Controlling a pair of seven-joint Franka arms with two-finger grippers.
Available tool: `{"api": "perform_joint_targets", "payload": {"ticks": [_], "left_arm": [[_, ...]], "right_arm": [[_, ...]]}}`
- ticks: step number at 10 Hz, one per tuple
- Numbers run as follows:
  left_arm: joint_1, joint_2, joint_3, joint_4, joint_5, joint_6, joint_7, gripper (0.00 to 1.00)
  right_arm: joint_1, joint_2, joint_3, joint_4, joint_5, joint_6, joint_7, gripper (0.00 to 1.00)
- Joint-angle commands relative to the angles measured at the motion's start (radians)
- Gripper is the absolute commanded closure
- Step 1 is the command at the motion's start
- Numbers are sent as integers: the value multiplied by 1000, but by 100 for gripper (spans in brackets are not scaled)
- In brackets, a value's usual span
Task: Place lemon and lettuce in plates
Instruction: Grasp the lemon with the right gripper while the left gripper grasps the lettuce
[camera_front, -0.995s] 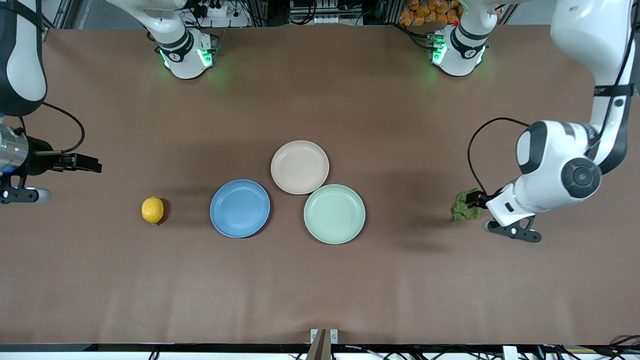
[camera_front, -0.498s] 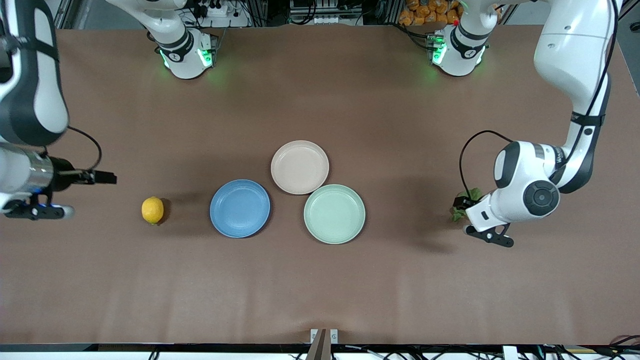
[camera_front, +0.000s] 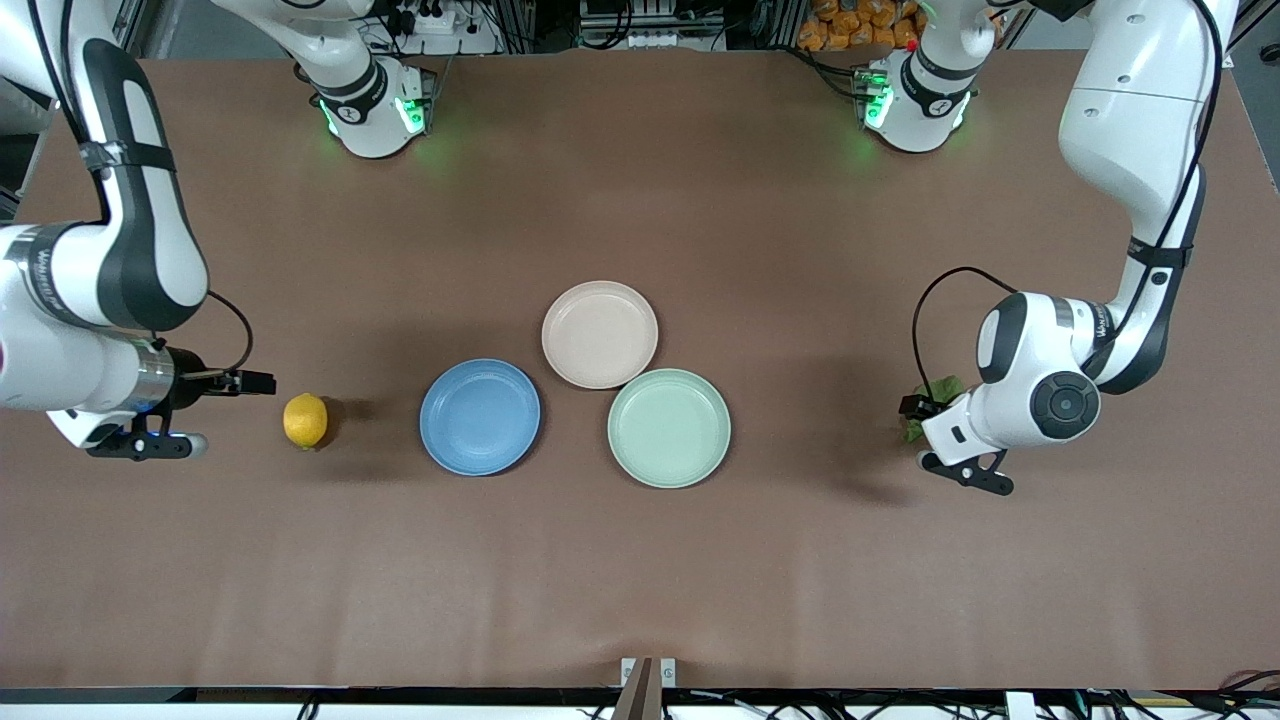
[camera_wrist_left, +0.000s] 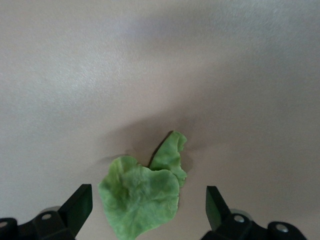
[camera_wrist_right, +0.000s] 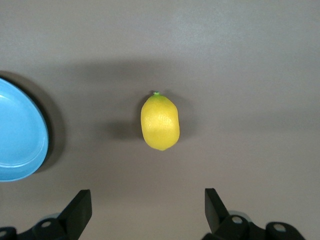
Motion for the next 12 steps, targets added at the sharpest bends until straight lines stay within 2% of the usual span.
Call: {"api": "perform_joint_targets", "payload": {"ticks": [1, 3, 7, 12], "left_arm": [[1, 11, -1, -16, 16, 13, 9, 0], [5, 20, -1, -20, 18, 13, 9, 0], [4, 28, 1, -33, 58, 13, 14, 0], [5, 37, 1, -36, 81, 13, 18, 0]], "right_arm": [[3, -20, 1, -97, 13, 110, -13, 0], [6, -18, 1, -167, 13, 211, -13, 0], [6, 24, 1, -240, 12, 355, -30, 0], [-13, 106, -1, -254, 10, 463, -70, 0]]}}
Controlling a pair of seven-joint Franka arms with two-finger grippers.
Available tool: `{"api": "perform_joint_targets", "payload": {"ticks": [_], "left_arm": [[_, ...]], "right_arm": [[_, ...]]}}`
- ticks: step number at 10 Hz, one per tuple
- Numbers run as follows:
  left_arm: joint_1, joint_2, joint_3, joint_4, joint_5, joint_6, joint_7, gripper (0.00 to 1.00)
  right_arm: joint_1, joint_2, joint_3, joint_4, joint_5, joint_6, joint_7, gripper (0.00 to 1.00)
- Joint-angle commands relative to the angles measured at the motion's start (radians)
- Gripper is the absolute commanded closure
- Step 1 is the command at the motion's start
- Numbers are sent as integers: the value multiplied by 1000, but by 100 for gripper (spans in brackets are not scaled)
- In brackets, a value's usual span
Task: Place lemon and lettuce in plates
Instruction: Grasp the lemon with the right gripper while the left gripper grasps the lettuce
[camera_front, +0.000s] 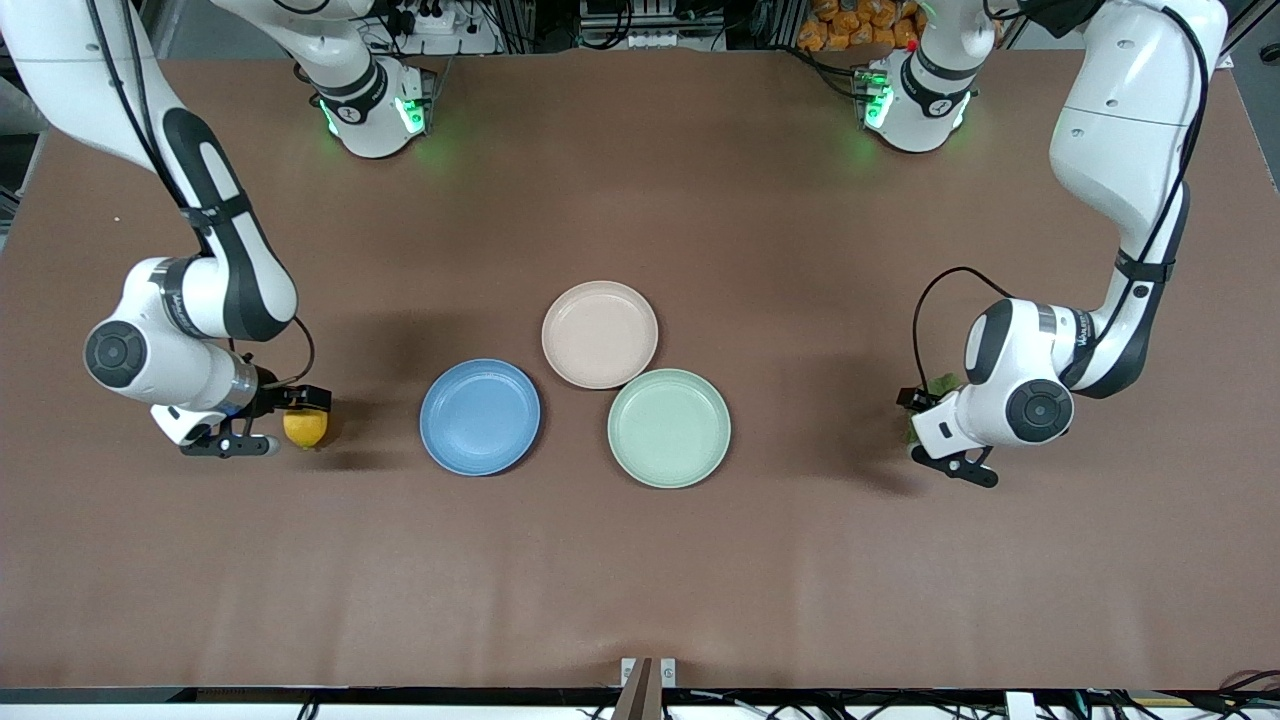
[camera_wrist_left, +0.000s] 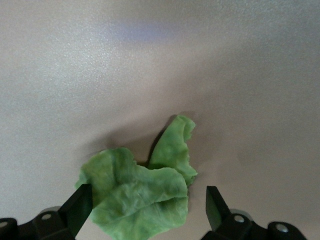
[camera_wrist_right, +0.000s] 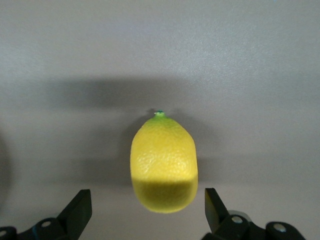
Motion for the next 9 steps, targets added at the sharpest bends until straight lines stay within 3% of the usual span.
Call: {"api": "perform_joint_targets", "payload": {"ticks": [1, 2, 3, 4, 5, 9], "left_arm": [[4, 1, -1, -13, 25, 13, 18, 0], [7, 1, -1, -13, 25, 13, 18, 0], [7, 1, -1, -14, 25, 14, 18, 21], [7, 3, -1, -14, 25, 14, 14, 62], [7, 4, -1, -16, 25, 22, 1, 96], [8, -8, -1, -30, 25, 49, -21, 100]], "right_arm": [[-14, 16, 3, 0, 10, 24, -31, 0], [-14, 26, 3, 0, 10, 40, -31, 0], [-17, 38, 3, 1, 9, 56, -31, 0], [-16, 49, 3, 0, 10, 73, -30, 0], [-19, 55, 3, 1, 9, 78, -30, 0], [-17, 82, 3, 1, 9, 113, -30, 0]]}}
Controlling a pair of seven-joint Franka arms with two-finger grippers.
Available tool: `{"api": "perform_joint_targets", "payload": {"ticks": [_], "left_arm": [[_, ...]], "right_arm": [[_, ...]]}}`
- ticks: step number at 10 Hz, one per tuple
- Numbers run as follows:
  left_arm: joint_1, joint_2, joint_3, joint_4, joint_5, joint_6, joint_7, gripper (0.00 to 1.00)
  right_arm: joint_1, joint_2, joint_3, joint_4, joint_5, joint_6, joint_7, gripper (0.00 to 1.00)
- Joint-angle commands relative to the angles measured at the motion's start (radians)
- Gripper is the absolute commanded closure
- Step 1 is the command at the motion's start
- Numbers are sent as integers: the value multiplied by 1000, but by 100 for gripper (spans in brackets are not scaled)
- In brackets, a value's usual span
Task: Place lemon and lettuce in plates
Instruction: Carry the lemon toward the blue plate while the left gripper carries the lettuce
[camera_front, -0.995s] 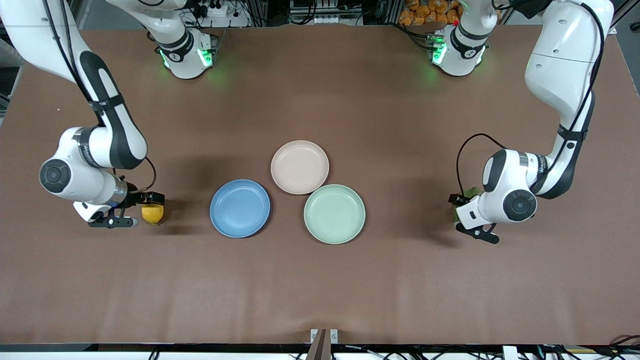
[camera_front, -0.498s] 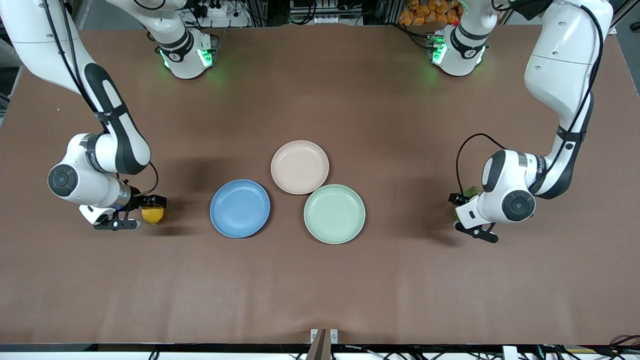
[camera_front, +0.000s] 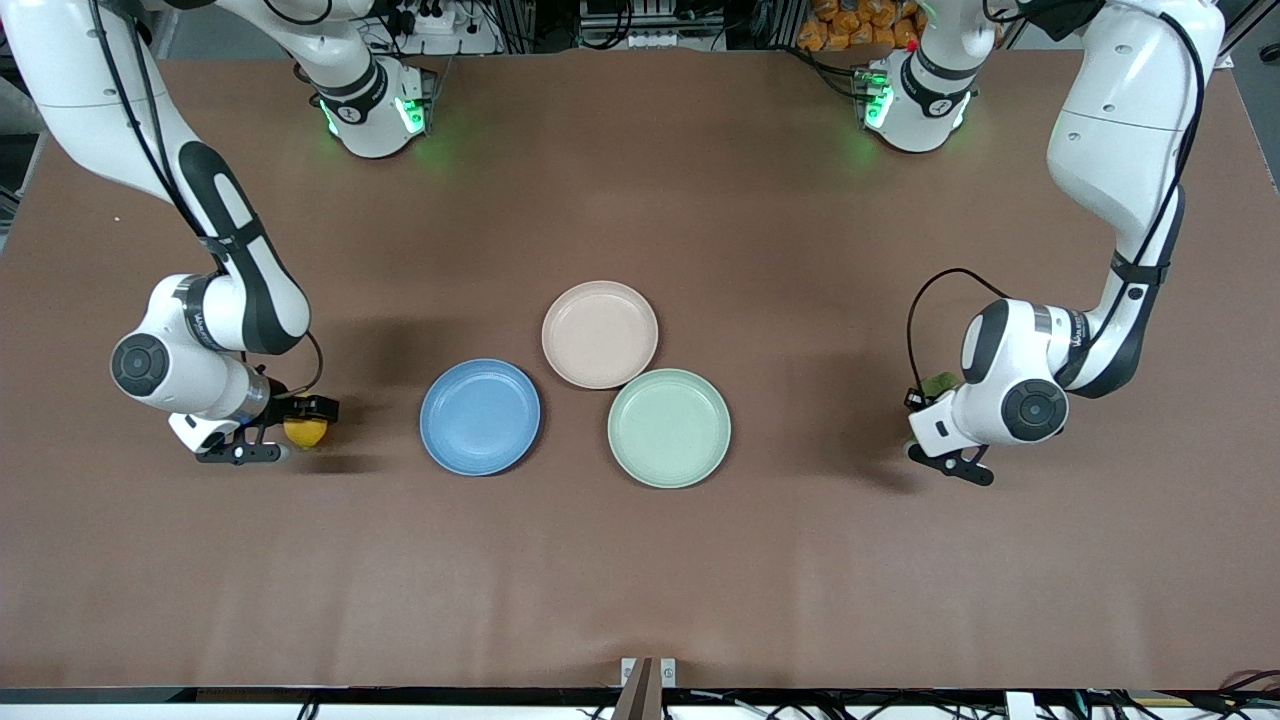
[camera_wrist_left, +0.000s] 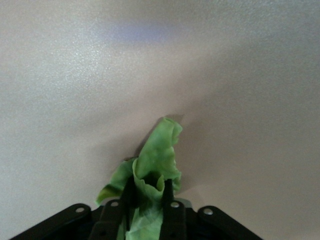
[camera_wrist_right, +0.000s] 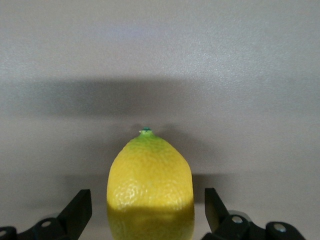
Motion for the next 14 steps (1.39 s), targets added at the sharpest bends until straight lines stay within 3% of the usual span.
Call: {"api": "perform_joint_targets", "payload": {"ticks": [1, 7, 9, 11, 14], "left_arm": [[-1, -32, 2, -19, 24, 28, -59, 100], [-1, -177, -73, -16, 10, -51, -247, 100], [2, -202, -131, -16, 9, -85, -351, 100], [-1, -201, -200, -16, 7, -96, -490, 100], [-7, -198, -312, -14, 9, -108, -690, 100]], "right_arm": [[-8, 11, 7, 1, 9, 13, -16, 0], [-10, 22, 6, -36, 10, 76, -8, 0], [-11, 22, 6, -36, 9, 76, -7, 16], [-13, 22, 6, -35, 10, 68, -5, 46], [-21, 20, 7, -33, 12, 64, -2, 63]]}}
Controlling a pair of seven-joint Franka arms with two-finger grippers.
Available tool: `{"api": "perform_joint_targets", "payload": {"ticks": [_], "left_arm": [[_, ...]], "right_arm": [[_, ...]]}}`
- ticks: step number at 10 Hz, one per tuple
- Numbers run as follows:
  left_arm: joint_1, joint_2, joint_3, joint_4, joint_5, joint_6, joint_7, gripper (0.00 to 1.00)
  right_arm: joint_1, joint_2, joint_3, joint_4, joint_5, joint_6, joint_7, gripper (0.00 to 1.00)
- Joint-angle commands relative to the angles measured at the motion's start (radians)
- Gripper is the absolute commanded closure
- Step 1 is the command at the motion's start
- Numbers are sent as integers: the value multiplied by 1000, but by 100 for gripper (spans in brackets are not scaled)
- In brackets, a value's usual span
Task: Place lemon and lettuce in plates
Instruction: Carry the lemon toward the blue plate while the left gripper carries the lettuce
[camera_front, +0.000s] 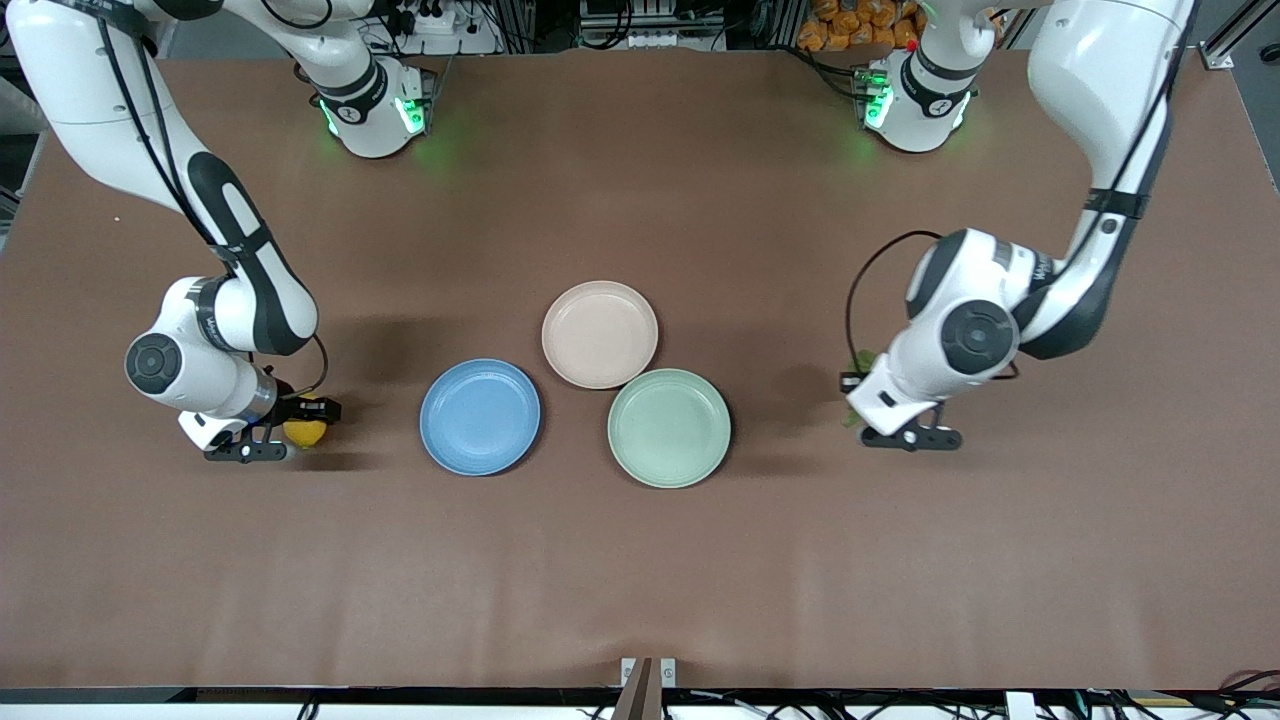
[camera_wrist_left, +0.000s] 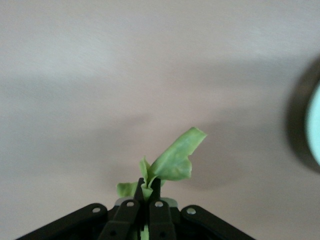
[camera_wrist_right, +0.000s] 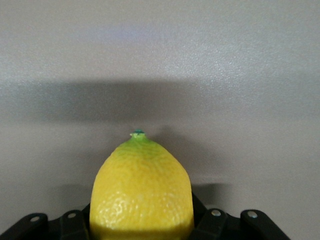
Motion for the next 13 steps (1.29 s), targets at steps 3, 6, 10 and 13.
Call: {"api": "perform_joint_targets", "payload": {"ticks": [3, 6, 10, 13], "left_arm": [[-84, -5, -86, 2, 9, -15, -283, 100], [-159, 41, -84, 51, 9, -15, -392, 100], [-248, 83, -84, 96, 10, -11, -501, 100], [-314, 152, -76, 160, 18, 12, -573, 100]], "right_arm": [[-15, -10, 14, 2, 12, -18, 10, 67], [-5, -17, 17, 83, 12, -171, 10, 68], [44, -46, 21, 100, 13, -217, 48, 68], [129, -44, 29, 158, 15, -269, 143, 68]]}}
